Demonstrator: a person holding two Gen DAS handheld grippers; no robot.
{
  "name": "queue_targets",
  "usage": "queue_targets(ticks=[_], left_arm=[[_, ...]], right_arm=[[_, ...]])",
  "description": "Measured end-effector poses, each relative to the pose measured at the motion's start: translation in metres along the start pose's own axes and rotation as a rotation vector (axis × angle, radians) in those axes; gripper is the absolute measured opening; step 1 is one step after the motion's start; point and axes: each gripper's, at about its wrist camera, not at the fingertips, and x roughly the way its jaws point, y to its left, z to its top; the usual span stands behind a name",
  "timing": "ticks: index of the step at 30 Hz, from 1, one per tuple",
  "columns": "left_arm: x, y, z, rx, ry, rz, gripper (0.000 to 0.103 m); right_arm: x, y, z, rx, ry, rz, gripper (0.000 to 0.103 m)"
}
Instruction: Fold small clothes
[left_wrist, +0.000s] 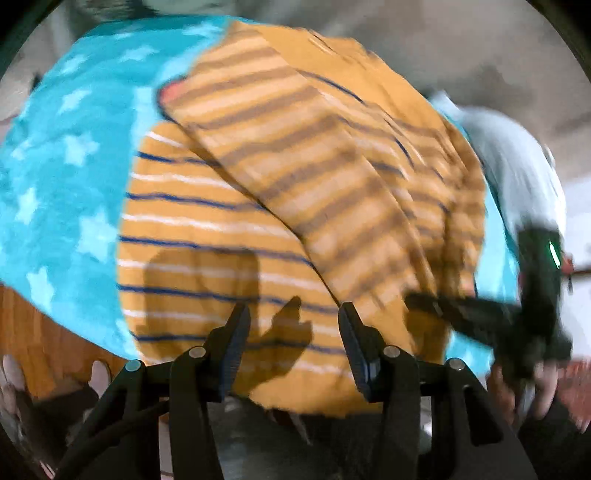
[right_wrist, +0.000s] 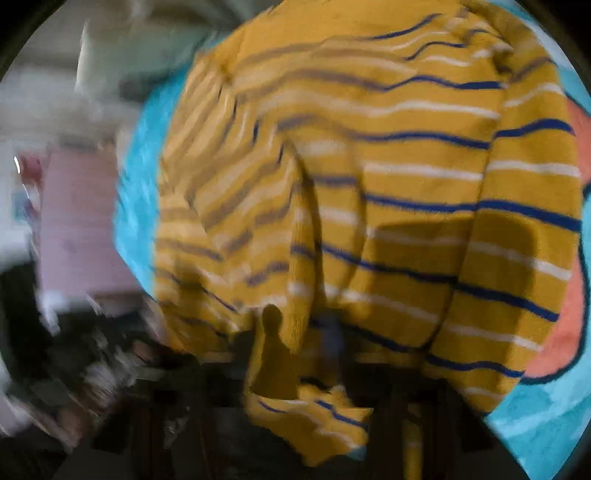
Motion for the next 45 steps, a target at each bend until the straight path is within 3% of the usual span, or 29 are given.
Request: queue_targets(ticks=[2, 5, 7, 9, 12, 15, 18, 20, 24, 26, 30, 32, 35, 36, 37, 39, 42, 45], left_arm=[[-0.007, 0.012, 0.011, -0.041, -0.035, 0.008, 0.050], [-0.011, 0.029, 0.022, -0.116, -0.067, 0.005, 0.058], [-0.006, 0.041, 0.029, -0.169, -0.061, 0.006, 0.058], [-0.002, 0.054, 0.039, -0.217, -0.057, -0.017, 0.058], [0.004, 0.080, 0.058, -0.282, -0.056, -0.059, 0.058], [0.009, 0.107, 0.075, -0.371, -0.060, -0.112, 0.058], [0.017, 0.133, 0.099, -0.445, -0.075, -0.173, 0.058], [0.022, 0.141, 0.112, -0.449, -0.081, -0.180, 0.058], [0.048, 0.152, 0.142, -0.456, -0.033, -0.224, 0.058], [0.060, 0.154, 0.148, -0.460, -0.014, -0.243, 0.058], [0.067, 0.155, 0.156, -0.458, -0.003, -0.274, 0.055], [0.066, 0.159, 0.160, -0.496, -0.005, -0.270, 0.045], [0.069, 0.157, 0.168, -0.475, 0.013, -0.213, 0.038], [0.069, 0.153, 0.171, -0.452, 0.021, -0.208, 0.032], [0.070, 0.149, 0.173, -0.418, 0.029, -0.206, 0.006], [0.062, 0.142, 0.175, -0.361, 0.016, -0.196, 0.006], [0.020, 0.147, 0.172, -0.323, -0.112, -0.185, 0.006], [-0.002, 0.155, 0.172, -0.310, -0.159, -0.172, 0.006]], right_arm=[[-0.016, 0.005, -0.002, -0.027, -0.044, 0.033, 0.007], [-0.013, 0.005, -0.005, -0.082, 0.003, -0.036, 0.008], [-0.003, 0.003, -0.005, -0.111, 0.056, -0.128, 0.012], [-0.028, 0.011, -0.001, -0.128, -0.037, -0.099, 0.016], [-0.075, 0.035, 0.020, -0.156, -0.172, -0.027, 0.073], [-0.087, 0.057, 0.056, -0.163, -0.194, 0.034, 0.074], [-0.086, 0.091, 0.117, -0.143, -0.234, 0.105, 0.074], [-0.085, 0.110, 0.153, -0.154, -0.272, 0.088, 0.074], [-0.062, 0.138, 0.227, -0.177, -0.217, 0.089, 0.073], [-0.031, 0.154, 0.262, -0.180, -0.181, 0.042, 0.073], [0.033, 0.164, 0.312, -0.153, -0.085, -0.018, 0.059], [0.063, 0.166, 0.331, -0.160, -0.063, -0.074, 0.052], [0.099, 0.158, 0.348, -0.140, -0.020, -0.128, 0.043], [0.109, 0.156, 0.351, -0.130, -0.003, -0.145, 0.028], [0.114, 0.155, 0.353, -0.113, 0.009, -0.133, 0.009], [0.109, 0.156, 0.350, -0.101, -0.006, -0.094, 0.006], [0.086, 0.168, 0.351, -0.124, -0.062, -0.071, 0.004], [0.068, 0.174, 0.357, -0.111, -0.115, 0.010, 0.004]])
